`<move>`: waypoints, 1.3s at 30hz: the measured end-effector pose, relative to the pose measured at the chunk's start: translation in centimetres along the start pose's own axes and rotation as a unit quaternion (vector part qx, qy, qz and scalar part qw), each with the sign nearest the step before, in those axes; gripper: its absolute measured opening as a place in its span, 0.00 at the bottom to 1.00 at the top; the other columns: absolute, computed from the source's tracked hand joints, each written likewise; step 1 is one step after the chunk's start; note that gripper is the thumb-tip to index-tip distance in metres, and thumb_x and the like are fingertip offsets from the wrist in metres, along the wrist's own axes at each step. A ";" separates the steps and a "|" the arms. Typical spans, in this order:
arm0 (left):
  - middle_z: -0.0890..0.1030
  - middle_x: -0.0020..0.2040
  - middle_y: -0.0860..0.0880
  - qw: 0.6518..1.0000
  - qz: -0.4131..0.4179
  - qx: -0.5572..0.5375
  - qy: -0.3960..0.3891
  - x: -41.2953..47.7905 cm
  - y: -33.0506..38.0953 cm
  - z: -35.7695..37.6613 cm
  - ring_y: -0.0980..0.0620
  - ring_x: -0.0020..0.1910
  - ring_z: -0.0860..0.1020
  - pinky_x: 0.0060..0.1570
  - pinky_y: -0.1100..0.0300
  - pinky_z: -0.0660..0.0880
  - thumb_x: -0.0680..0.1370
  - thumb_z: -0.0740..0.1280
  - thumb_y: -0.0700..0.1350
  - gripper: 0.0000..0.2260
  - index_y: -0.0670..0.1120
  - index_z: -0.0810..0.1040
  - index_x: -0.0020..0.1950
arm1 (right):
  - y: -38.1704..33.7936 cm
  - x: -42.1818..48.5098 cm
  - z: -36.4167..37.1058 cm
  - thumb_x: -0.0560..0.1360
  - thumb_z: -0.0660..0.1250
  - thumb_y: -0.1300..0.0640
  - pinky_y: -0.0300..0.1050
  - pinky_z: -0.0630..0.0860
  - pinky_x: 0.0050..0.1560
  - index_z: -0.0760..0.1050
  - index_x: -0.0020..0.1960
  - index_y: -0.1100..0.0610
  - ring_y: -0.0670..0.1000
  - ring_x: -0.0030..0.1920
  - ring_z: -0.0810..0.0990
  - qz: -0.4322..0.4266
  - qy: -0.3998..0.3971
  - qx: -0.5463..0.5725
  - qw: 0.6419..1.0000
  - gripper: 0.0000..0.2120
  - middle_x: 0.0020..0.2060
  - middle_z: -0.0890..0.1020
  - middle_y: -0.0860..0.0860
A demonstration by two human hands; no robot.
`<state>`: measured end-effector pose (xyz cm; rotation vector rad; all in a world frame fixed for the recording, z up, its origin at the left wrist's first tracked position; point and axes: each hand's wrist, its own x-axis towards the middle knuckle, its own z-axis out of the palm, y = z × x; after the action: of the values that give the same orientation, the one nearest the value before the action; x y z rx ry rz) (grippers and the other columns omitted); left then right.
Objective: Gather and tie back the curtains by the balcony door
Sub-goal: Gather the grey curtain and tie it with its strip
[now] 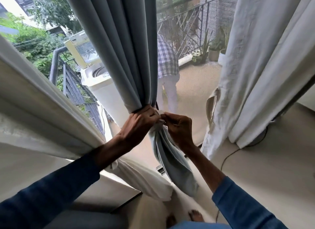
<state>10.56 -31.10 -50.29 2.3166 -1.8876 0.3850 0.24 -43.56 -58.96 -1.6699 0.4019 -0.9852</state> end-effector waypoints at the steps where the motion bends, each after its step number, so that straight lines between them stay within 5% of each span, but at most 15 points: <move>1: 0.80 0.48 0.48 1.000 0.004 0.004 0.015 0.3 -0.1 -0.1 0.49 0.54 0.77 0.43 0.53 0.77 0.81 0.59 0.51 0.14 0.48 0.83 0.54 | -0.2 0.2 -0.2 0.76 0.72 0.65 0.52 0.83 0.43 0.87 0.52 0.54 0.40 0.44 0.83 -0.006 -0.012 -0.016 1.000 0.09 0.43 0.88 0.46; 5: 0.77 0.43 0.48 0.998 0.005 0.023 0.058 0.5 -0.7 -0.2 0.47 0.50 0.75 0.38 0.52 0.76 0.80 0.67 0.49 0.08 0.46 0.82 0.50 | -0.5 0.6 -0.8 0.77 0.72 0.66 0.54 0.86 0.46 0.85 0.55 0.49 0.48 0.47 0.87 0.037 -0.063 0.051 0.996 0.14 0.44 0.88 0.44; 9: 0.77 0.43 0.48 0.996 0.050 -0.005 0.069 0.3 -1.4 0.0 0.48 0.47 0.75 0.37 0.53 0.73 0.81 0.67 0.49 0.08 0.47 0.82 0.51 | 0.4 0.2 -1.7 0.77 0.71 0.68 0.55 0.86 0.46 0.84 0.56 0.60 0.53 0.48 0.88 0.061 -0.098 0.045 0.992 0.10 0.47 0.88 0.53; 13: 0.76 0.43 0.51 0.989 0.131 0.032 0.057 0.0 -1.1 -0.1 0.51 0.46 0.73 0.32 0.56 0.67 0.81 0.67 0.49 0.08 0.52 0.83 0.58 | -0.4 1.0 -2.2 0.76 0.68 0.70 0.56 0.86 0.43 0.85 0.56 0.52 0.55 0.46 0.88 0.028 -0.181 0.009 0.983 0.18 0.43 0.88 0.55; 17: 0.74 0.41 0.52 0.991 0.108 0.050 0.067 -0.3 -0.7 -0.3 0.52 0.44 0.72 0.29 0.56 0.64 0.80 0.69 0.51 0.07 0.55 0.82 0.57 | -0.6 1.8 -2.1 0.75 0.69 0.56 0.62 0.83 0.39 0.85 0.55 0.53 0.60 0.49 0.86 -0.010 -0.228 -0.047 0.972 0.11 0.45 0.85 0.64; 24: 0.79 0.41 0.54 1.000 -0.002 -0.006 0.031 0.0 -0.3 -0.7 0.54 0.46 0.77 0.33 0.55 0.73 0.77 0.64 0.60 0.14 0.52 0.82 0.44 | -0.5 1.0 -2.1 0.71 0.67 0.67 0.61 0.84 0.45 0.86 0.53 0.53 0.60 0.48 0.87 0.025 -0.209 -0.004 0.978 0.16 0.41 0.87 0.57; 30: 0.80 0.39 0.54 0.999 -0.016 0.000 0.036 -0.4 -0.4 -1.4 0.53 0.44 0.79 0.34 0.60 0.68 0.73 0.72 0.58 0.11 0.52 0.82 0.43 | -0.3 0.5 -1.6 0.74 0.67 0.75 0.52 0.85 0.49 0.86 0.55 0.56 0.54 0.48 0.88 0.011 -0.197 0.013 0.980 0.19 0.44 0.88 0.54; 36: 0.82 0.40 0.52 0.998 -0.021 0.043 0.029 -0.3 0.5 -1.7 0.50 0.41 0.81 0.30 0.61 0.71 0.71 0.75 0.57 0.20 0.56 0.81 0.62 | -0.3 0.4 -2.1 0.71 0.69 0.75 0.52 0.85 0.46 0.86 0.55 0.58 0.50 0.47 0.88 -0.065 -0.195 -0.071 0.976 0.19 0.46 0.88 0.51; 39: 0.79 0.36 0.50 0.999 0.005 0.048 0.006 -0.1 0.4 -1.7 0.47 0.37 0.80 0.29 0.61 0.63 0.73 0.74 0.53 0.06 0.56 0.85 0.48 | -0.2 0.7 -2.3 0.73 0.70 0.70 0.56 0.82 0.39 0.85 0.50 0.59 0.55 0.44 0.88 -0.095 -0.210 -0.136 0.964 0.11 0.37 0.86 0.58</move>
<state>9.99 -30.65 -48.66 2.3591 -1.9153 0.5008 -1.18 -45.39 -58.34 -2.1405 0.0940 -0.7045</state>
